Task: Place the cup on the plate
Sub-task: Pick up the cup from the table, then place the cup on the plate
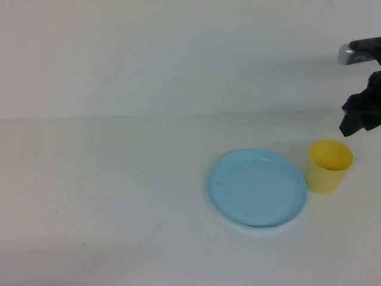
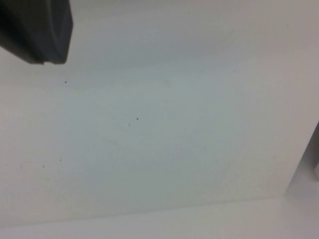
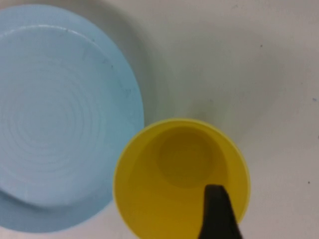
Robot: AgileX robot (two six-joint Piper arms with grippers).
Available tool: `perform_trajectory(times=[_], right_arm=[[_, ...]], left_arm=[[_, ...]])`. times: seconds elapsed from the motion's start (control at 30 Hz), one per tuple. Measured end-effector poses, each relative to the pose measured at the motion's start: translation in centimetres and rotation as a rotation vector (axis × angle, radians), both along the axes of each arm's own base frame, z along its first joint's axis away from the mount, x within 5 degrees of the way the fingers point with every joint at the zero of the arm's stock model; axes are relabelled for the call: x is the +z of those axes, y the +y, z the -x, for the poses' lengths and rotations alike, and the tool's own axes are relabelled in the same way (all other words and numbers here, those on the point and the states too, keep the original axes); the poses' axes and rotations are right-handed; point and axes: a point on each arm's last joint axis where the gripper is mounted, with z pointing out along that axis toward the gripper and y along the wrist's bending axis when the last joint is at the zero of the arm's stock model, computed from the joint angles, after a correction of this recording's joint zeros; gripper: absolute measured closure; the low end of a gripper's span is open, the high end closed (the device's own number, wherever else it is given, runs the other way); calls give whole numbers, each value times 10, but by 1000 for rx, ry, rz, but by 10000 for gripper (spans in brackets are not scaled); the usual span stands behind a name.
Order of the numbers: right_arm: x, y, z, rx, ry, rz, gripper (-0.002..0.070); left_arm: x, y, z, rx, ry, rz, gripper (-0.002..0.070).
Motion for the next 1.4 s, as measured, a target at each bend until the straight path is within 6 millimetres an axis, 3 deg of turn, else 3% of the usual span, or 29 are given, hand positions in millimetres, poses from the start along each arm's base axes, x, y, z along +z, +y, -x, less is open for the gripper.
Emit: perform_trajectory(times=[0.57,0.63,0.73,0.8,1.0,1.13,1.27,1.4], right_arm=[[-54,6,-16,-5,102,54,254],[-63,8,-18,2,107,70,311],[-70,10,-20,12,110,94,533],[-69,11,-21,11,104,100,608],[-42,9,-30,6,61,139,643],[-3,13,-33,1,-25,88,643],[47,34,-18,70,-128,-14,644],[63,76,1,198,-143,-32,644]], left_arm=[[0,0,0,0,0,0,674],[0,0,0,0,0,0,674],[0,0,0,0,0,0,674],[0,0,0,0,0,0,674],[0,0,0,0,0,0,674],[0,0,0,0,0,0,674],[0,0,0,0,0,0,674],[0,0,0,0,0,0,674]])
